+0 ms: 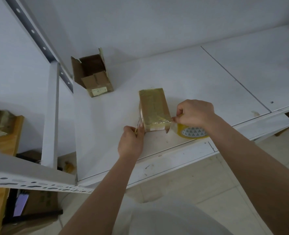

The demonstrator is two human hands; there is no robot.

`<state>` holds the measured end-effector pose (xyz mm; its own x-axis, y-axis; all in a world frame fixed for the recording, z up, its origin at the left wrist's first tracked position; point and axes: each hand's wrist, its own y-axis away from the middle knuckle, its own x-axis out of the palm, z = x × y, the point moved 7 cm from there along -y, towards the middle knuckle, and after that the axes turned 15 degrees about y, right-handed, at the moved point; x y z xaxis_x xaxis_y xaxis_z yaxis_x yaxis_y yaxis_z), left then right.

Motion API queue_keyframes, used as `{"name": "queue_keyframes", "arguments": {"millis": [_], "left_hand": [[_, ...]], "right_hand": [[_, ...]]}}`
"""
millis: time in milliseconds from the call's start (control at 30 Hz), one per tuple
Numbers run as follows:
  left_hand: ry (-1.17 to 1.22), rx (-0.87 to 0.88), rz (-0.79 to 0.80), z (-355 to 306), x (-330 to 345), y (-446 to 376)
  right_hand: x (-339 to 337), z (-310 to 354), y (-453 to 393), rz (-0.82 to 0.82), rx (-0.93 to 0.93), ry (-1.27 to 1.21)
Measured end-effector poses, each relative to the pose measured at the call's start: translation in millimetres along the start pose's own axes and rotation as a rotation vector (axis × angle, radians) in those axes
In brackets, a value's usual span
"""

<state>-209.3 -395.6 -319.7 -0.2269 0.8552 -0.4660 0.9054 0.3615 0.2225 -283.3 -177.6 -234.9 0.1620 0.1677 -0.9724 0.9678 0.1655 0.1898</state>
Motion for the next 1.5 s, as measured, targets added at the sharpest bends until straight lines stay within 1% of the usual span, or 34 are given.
{"name": "queue_keyframes", "arguments": {"millis": [100, 167, 200, 267, 333, 433, 500, 533, 667, 733, 833, 900, 1000, 1033, 1067, 1167, 1233, 1267, 1333, 1400, 1500], "left_hand": [[0.071, 0.02, -0.024, -5, -21, -5], [0.138, 0.125, -0.064, -25, -41, -8], [0.179, 0.198, -0.056, -41, -48, -9], [0.227, 0.331, 0.061, -78, -45, -11], [0.234, 0.411, 0.261, -111, -27, -10], [0.229, 0.421, 0.543, -137, 8, -2], [0.156, 0.421, 0.642, -139, 27, 1], [0.129, 0.427, 0.659, -137, 32, 2], [0.023, 0.574, 0.601, -132, 34, -1], [-0.006, 0.574, 0.578, -128, 32, -5], [-0.045, 0.568, 0.587, -124, 31, -8], [-0.069, 0.584, 0.595, -126, 31, -7], [-0.078, 0.585, 0.615, -128, 34, -5], [-0.084, 0.586, 0.619, -129, 35, -5], [-0.098, 0.589, 0.621, -130, 36, -4], [-0.177, 0.574, 0.641, -135, 36, -4], [-0.288, 0.544, 0.671, -140, 39, -3], [-0.38, 0.565, 0.661, -145, 41, -1], [-0.516, 0.667, 0.575, -158, 47, 5], [-0.519, 0.721, 0.555, -165, 55, 12], [-0.559, 0.688, 0.608, -154, 63, 14]], "right_hand": [[0, 3, -1, -0.002, -0.014, 0.001], [0, 4, -1, 0.002, -0.027, 0.002], [0, 5, -1, 0.006, -0.031, 0.002], [0, 4, -2, 0.019, -0.031, 0.003], [1, 1, -2, 0.043, -0.03, -0.01], [3, -5, -3, 0.099, -0.014, -0.087], [5, -10, -4, 0.128, -0.015, -0.158], [6, -12, -3, 0.149, -0.026, -0.213], [6, -24, 3, 0.249, -0.112, -0.485], [5, -31, 5, 0.259, -0.131, -0.524], [7, -38, 6, 0.229, -0.116, -0.562], [7, -41, 3, 0.193, -0.084, -0.465], [3, -46, 2, 0.125, -0.012, -0.118], [3, -47, 2, 0.124, 0.01, -0.066], [5, -48, 3, 0.137, 0.023, -0.065], [8, -46, 8, 0.166, 0.004, -0.163], [8, -46, 11, 0.168, -0.018, -0.199], [8, -48, 12, 0.168, -0.022, -0.213], [7, -52, 15, 0.164, -0.011, -0.25], [7, -56, 17, 0.16, -0.001, -0.286], [8, -56, 18, 0.16, -0.005, -0.3]]}}
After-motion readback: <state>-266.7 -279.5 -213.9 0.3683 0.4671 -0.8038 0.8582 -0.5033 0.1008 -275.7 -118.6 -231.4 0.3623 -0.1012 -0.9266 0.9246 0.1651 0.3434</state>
